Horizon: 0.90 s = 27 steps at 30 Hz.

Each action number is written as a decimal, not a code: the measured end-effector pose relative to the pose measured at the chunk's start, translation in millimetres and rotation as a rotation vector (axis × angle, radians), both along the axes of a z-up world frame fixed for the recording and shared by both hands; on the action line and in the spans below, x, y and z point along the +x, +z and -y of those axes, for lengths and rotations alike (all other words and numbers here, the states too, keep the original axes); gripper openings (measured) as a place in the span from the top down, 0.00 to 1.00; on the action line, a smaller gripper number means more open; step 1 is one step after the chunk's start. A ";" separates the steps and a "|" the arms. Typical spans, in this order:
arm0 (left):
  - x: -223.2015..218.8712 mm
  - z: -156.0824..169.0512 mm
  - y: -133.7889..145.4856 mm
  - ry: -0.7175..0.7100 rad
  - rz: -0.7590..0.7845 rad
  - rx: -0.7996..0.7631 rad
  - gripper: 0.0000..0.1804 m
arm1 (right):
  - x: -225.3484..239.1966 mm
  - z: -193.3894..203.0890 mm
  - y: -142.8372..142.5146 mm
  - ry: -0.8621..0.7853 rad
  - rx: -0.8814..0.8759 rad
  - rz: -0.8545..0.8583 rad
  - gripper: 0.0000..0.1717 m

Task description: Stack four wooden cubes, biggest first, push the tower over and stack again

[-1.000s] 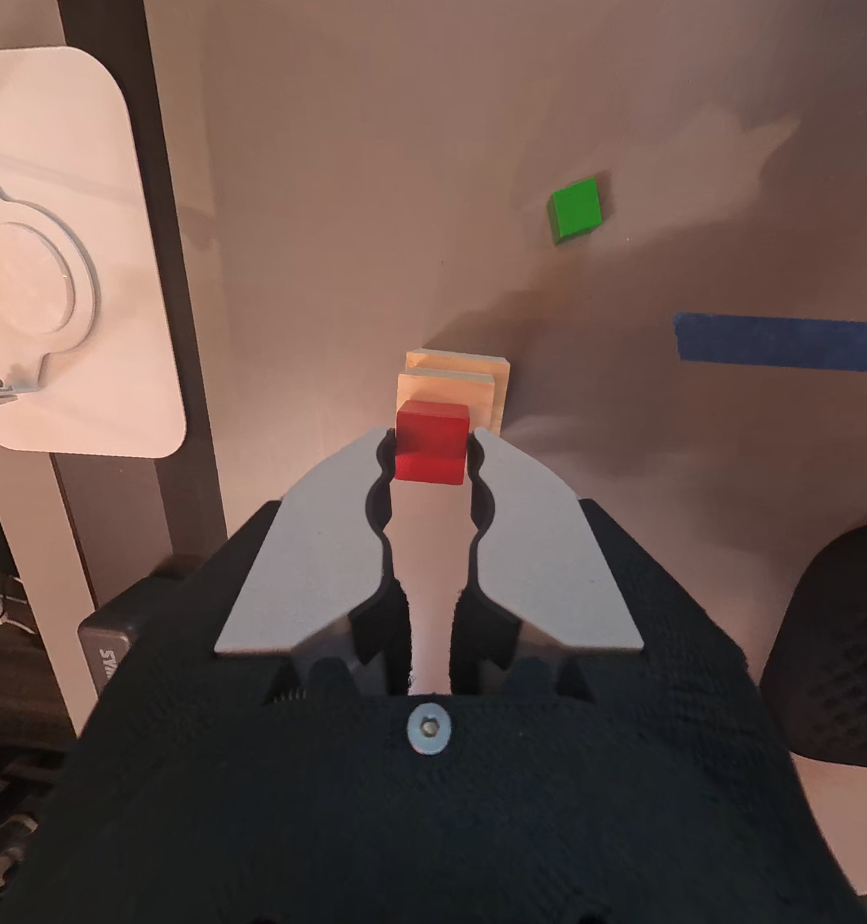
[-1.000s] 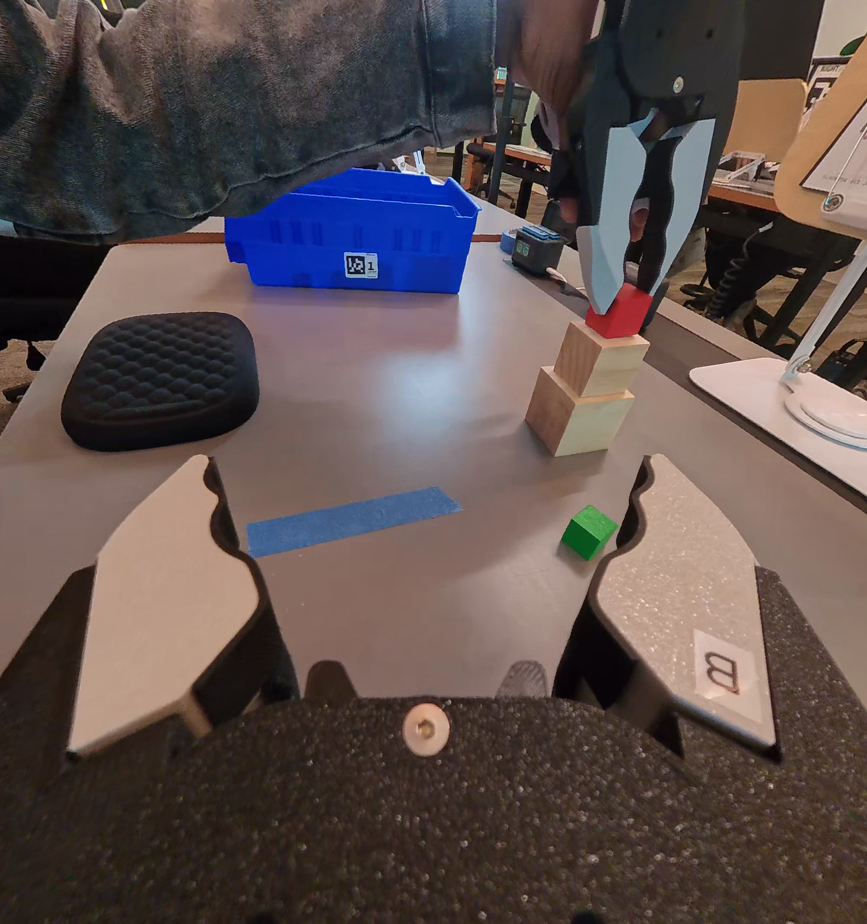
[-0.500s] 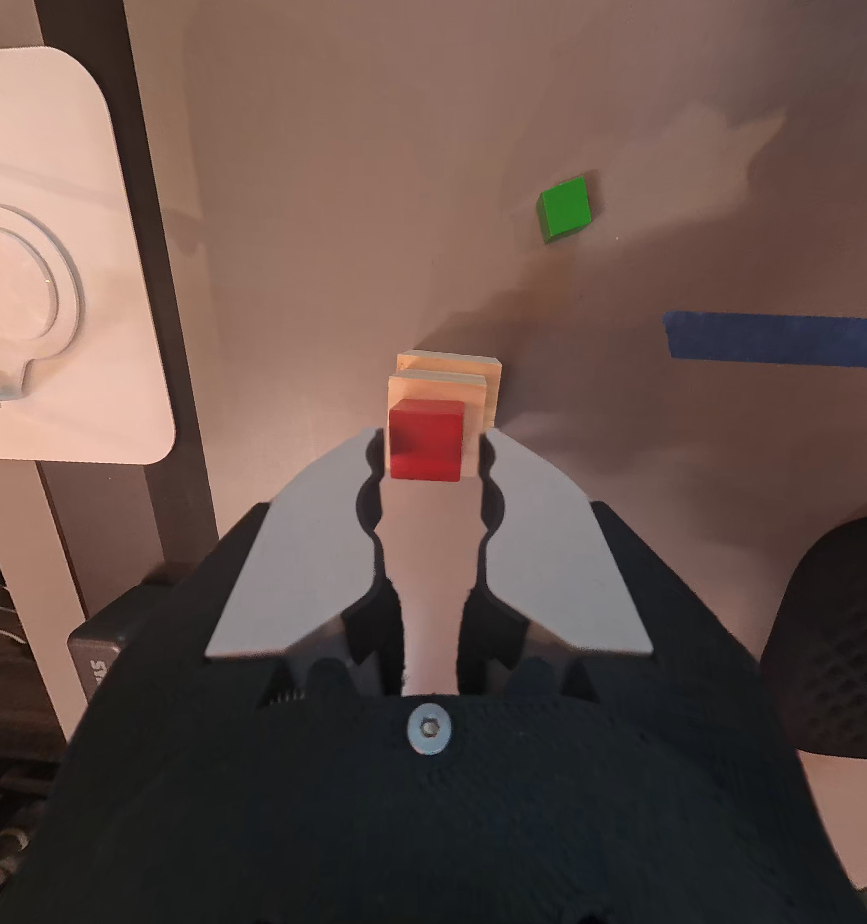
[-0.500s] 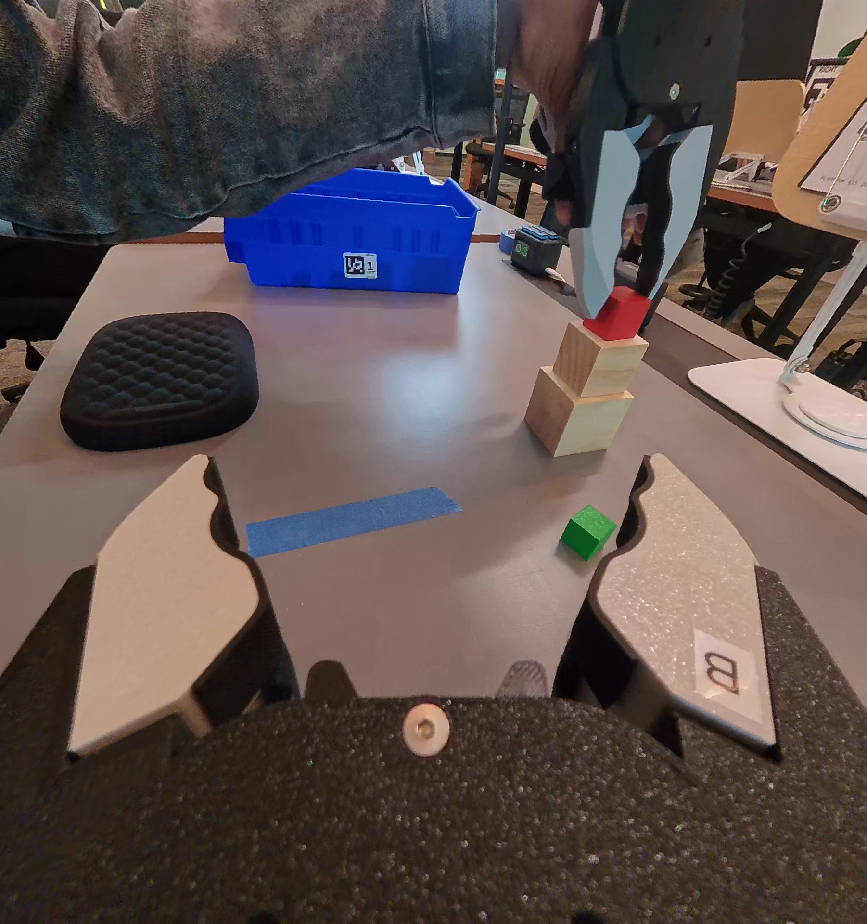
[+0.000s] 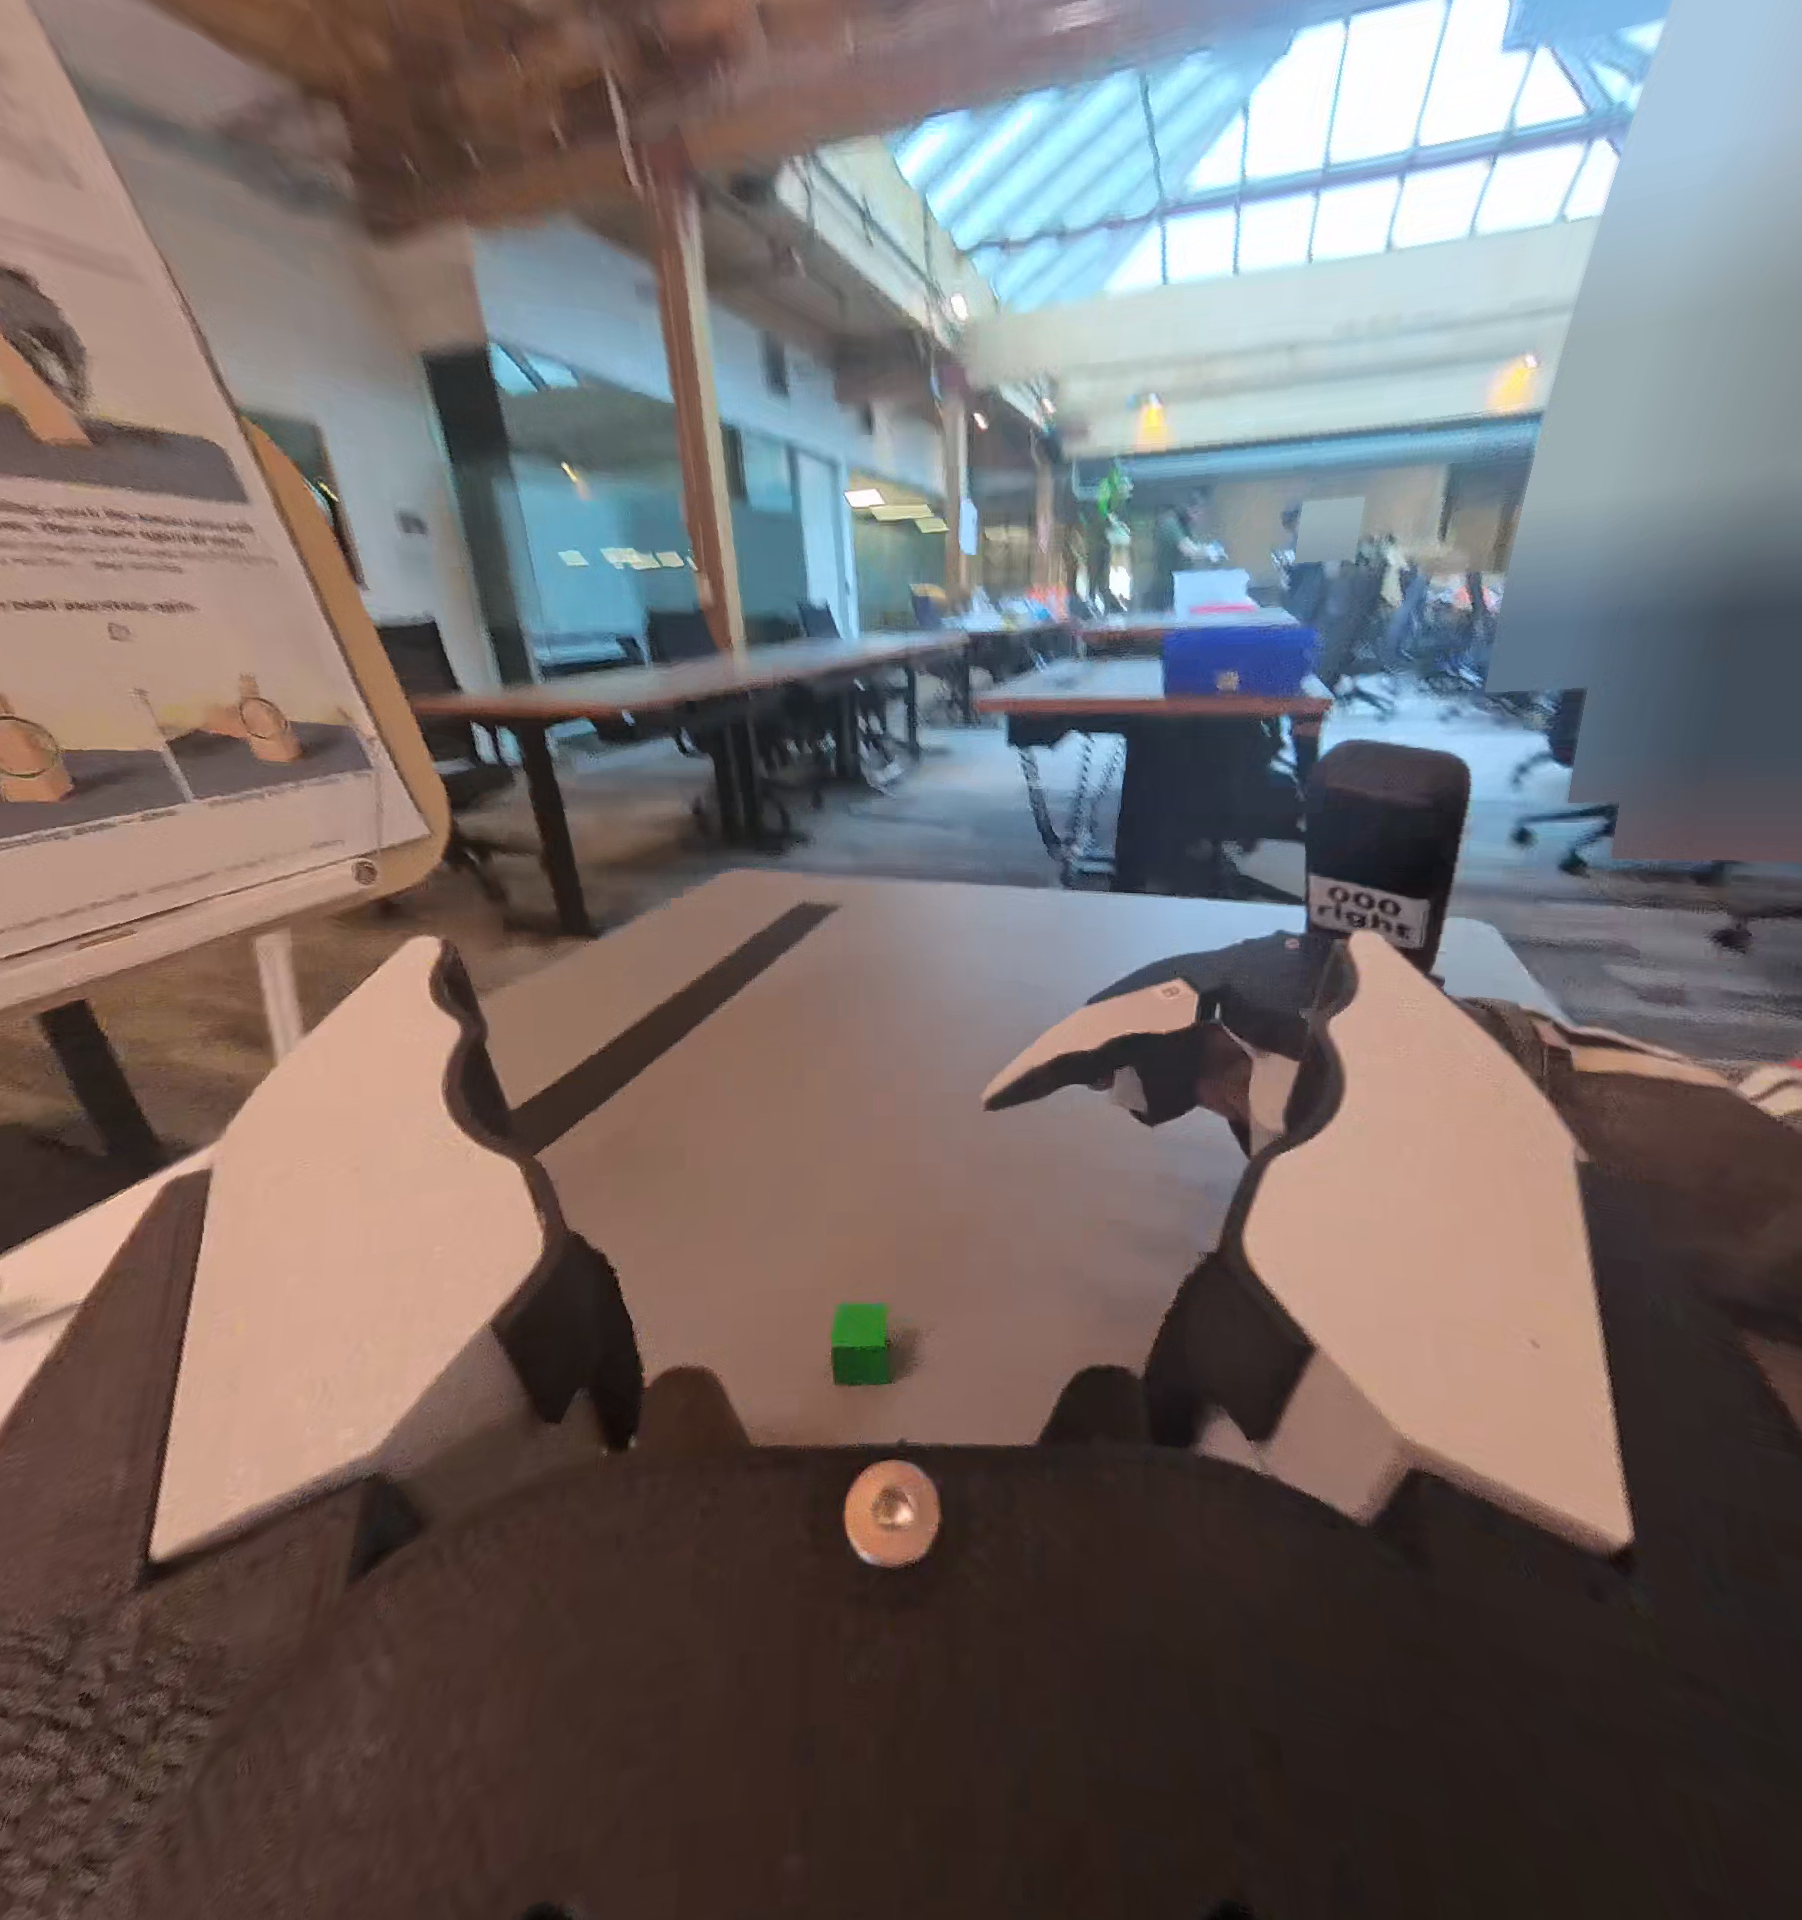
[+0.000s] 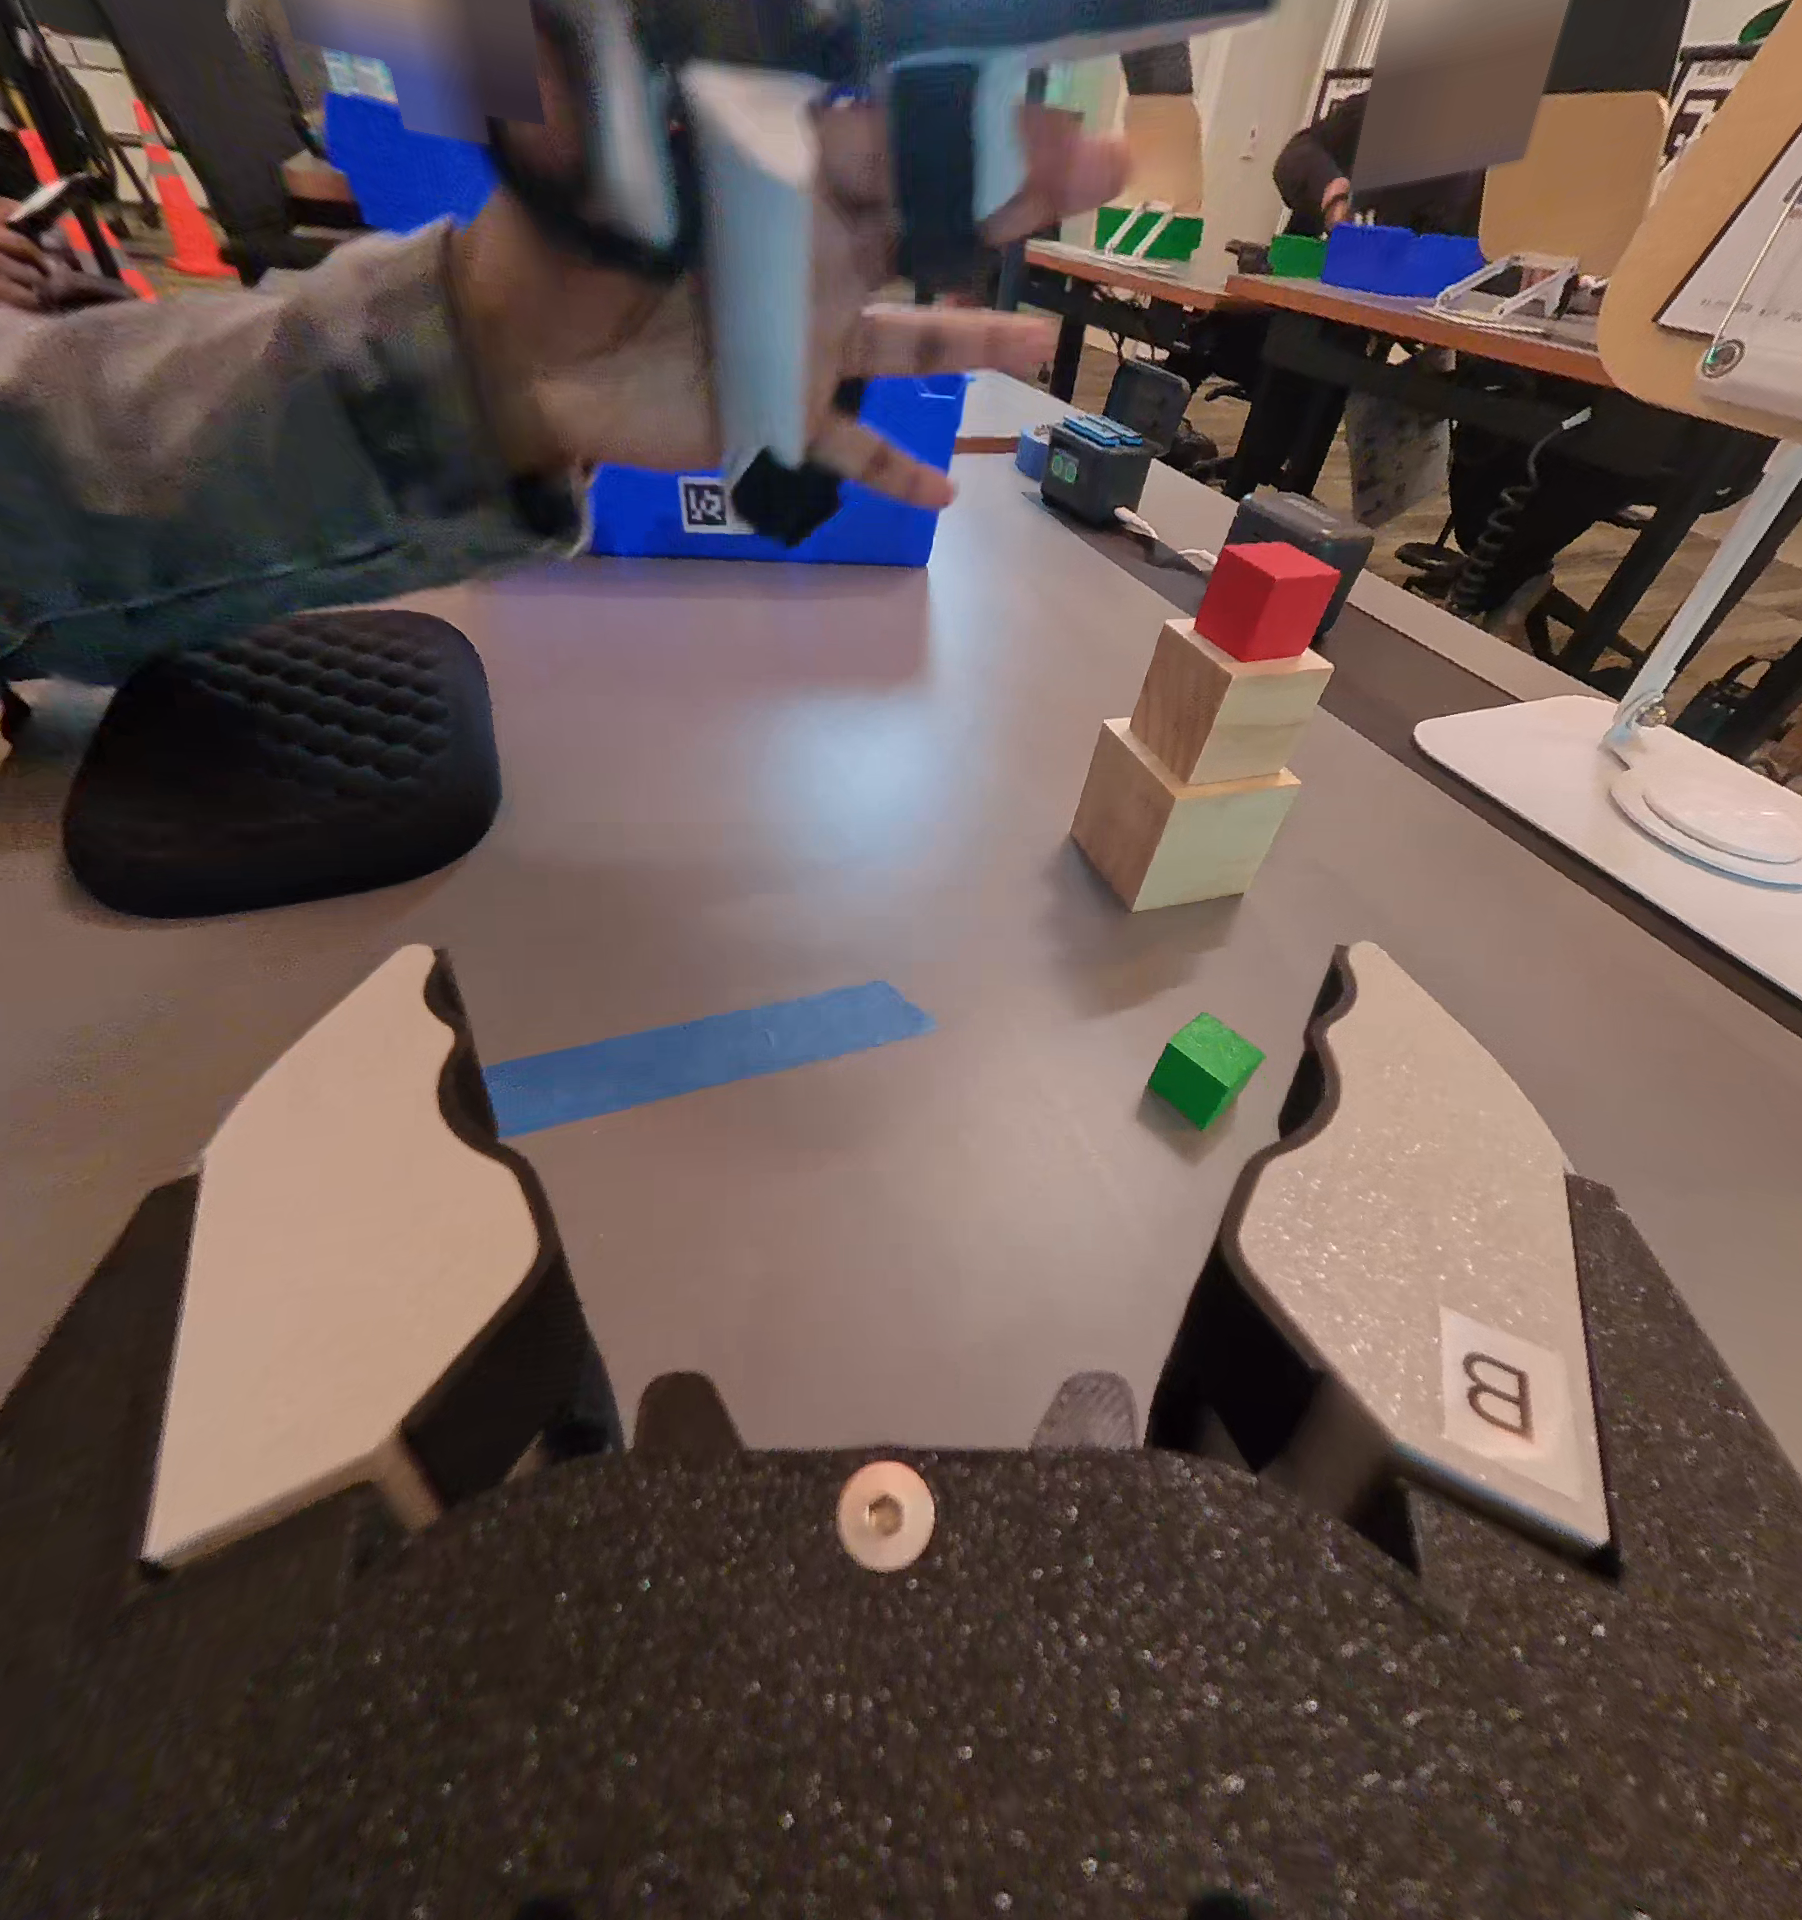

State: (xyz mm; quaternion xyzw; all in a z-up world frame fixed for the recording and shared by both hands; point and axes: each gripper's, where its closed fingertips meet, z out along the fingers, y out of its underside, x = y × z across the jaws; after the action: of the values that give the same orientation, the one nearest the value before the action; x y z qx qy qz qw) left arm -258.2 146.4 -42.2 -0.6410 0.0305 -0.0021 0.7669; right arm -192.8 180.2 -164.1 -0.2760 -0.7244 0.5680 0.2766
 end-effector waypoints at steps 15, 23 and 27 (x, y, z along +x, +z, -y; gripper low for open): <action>0.6 6.8 -83.4 0.121 -0.155 -0.140 0.20 | -76.3 -50.0 -70.6 0.399 0.777 0.423 0.68; -7.2 11.0 -80.3 0.164 -0.175 -0.133 0.20 | -95.9 -43.3 -82.8 0.401 0.729 0.441 0.87; -6.5 14.6 -70.0 0.234 -0.290 -0.088 0.34 | -81.9 5.8 4.7 0.354 0.019 0.324 0.87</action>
State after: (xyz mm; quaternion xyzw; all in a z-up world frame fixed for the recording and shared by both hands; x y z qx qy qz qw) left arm -264.7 131.9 -112.2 -0.6668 0.0659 0.1785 0.7205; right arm -274.7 174.3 -159.4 -0.2299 -0.8017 0.5490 0.0554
